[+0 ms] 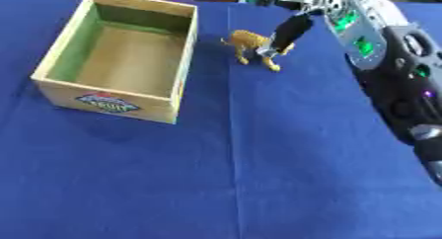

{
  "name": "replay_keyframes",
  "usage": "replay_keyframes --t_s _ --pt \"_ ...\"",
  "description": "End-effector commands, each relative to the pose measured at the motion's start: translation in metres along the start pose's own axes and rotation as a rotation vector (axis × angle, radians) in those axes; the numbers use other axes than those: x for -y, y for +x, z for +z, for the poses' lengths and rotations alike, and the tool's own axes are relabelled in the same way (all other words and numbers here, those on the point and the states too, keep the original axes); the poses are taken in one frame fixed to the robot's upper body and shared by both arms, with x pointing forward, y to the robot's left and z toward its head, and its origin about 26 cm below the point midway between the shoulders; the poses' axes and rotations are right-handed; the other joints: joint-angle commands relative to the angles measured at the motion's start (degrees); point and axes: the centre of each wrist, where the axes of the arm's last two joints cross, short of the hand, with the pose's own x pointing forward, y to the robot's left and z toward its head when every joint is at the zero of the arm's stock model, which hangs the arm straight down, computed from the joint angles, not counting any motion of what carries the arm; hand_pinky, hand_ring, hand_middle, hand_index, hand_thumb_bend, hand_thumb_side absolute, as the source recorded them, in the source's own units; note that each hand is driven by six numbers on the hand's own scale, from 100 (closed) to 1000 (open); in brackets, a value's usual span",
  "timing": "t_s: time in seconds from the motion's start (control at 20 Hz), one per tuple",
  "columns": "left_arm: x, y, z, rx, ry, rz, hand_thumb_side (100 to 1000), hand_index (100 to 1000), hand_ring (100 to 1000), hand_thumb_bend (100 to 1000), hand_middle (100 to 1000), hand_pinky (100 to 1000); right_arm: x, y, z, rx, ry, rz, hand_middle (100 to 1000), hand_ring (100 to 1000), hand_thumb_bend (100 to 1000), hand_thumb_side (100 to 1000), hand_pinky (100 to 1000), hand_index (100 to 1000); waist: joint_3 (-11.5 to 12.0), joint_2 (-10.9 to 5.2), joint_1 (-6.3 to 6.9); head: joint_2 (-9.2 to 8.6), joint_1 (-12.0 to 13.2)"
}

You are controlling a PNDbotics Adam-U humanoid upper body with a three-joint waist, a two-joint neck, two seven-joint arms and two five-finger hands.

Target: Pick up objects on the table and place them in the box.

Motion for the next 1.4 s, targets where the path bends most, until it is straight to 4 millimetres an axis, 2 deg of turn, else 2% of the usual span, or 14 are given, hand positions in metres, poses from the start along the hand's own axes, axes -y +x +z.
replay_keyframes --t_s 0.05,0.5,0.75,0.9,1.3,1.4 --pt "0.001 0.004 -0.006 0.028 -0.001 0.008 735 775 606 100 578 576 0.009 -0.001 0.000 -0.040 -0.038 0.031 933 981 622 503 876 998 0.1 -0.74 0.14 -1.22 0.0" --pt "0.002 0.004 -0.005 0.025 0.001 0.012 735 775 604 100 577 578 -0.002 -0.001 -0.019 -0.079 0.006 0.054 919 971 536 479 869 984 0.8 0.13 -0.16 -2.57 0.2" --pt "0.003 0.005 -0.005 0.024 0.000 0.014 736 775 604 100 576 578 -0.010 -0.005 -0.027 -0.093 0.035 0.047 870 947 429 475 852 936 1.1 0.35 -0.27 -2.82 0.3" --pt "0.003 0.005 -0.005 0.023 0.001 0.014 736 775 604 100 576 578 -0.012 -0.006 -0.029 -0.096 0.040 0.048 858 936 397 481 847 917 1.3 0.34 -0.29 -2.78 0.2" --pt "0.004 0.005 -0.005 0.021 0.002 0.016 733 775 603 100 573 579 -0.017 -0.007 -0.033 -0.104 0.012 0.058 721 823 123 533 805 802 1.4 0.24 -0.40 -2.96 0.1" --pt "0.004 0.005 -0.005 0.019 0.003 0.017 733 774 603 100 572 580 -0.018 -0.007 -0.034 -0.098 -0.007 0.054 696 808 100 530 798 785 1.4 0.26 -0.45 -2.88 0.1"
